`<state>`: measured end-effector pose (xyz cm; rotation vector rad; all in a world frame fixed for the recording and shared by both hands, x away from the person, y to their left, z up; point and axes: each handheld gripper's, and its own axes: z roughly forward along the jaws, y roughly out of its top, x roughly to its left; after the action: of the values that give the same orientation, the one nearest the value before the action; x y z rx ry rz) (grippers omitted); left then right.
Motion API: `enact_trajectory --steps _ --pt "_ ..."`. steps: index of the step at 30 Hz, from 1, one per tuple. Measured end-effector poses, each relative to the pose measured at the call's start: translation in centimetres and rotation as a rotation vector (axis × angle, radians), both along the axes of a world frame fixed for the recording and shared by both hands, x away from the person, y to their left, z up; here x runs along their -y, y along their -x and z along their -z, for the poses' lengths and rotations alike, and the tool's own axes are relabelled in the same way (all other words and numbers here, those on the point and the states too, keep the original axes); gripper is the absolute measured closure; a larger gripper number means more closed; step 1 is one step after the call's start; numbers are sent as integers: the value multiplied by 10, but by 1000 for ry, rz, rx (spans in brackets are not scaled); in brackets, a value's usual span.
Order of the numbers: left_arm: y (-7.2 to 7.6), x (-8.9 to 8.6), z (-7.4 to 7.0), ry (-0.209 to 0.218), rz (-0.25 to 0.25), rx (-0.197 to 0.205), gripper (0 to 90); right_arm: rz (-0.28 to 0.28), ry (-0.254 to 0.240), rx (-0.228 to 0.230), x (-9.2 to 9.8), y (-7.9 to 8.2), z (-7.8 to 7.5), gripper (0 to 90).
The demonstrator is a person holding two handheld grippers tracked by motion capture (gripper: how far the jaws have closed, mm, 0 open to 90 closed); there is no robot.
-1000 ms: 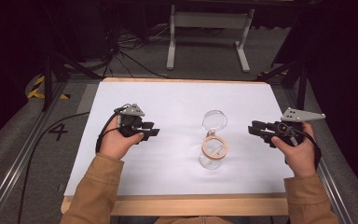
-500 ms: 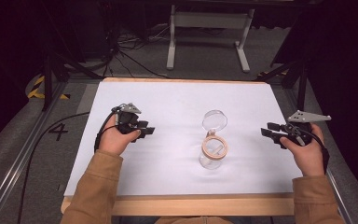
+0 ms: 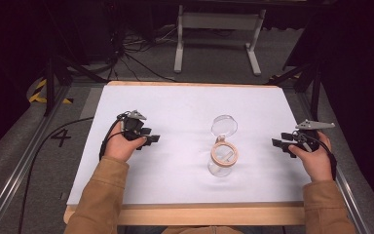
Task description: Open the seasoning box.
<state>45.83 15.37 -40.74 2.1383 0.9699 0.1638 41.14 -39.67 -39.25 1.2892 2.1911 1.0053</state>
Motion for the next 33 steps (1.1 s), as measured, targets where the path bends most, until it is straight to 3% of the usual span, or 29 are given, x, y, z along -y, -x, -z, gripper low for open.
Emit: enact_trajectory --steps 5,9,13,17,21,26,33 --pt "-3 2 8 -9 -6 -8 469 20 60 -39 -1 -5 14 462" --pt "-5 3 13 -21 4 -16 454 10 70 -56 -3 -8 20 462" --pt "-6 5 17 -36 17 3 418 -11 82 -65 -6 -11 28 462" --pt "-7 6 23 -34 32 31 411 -58 83 -36 -9 -12 36 469" --pt "-8 8 25 -40 41 42 394 -67 79 -30 -11 -13 40 468" --pt "-9 9 27 -56 41 28 364 -75 83 -27 -12 -14 44 455" --pt "-7 11 24 -46 23 15 326 -68 74 -6 -13 -15 42 427"
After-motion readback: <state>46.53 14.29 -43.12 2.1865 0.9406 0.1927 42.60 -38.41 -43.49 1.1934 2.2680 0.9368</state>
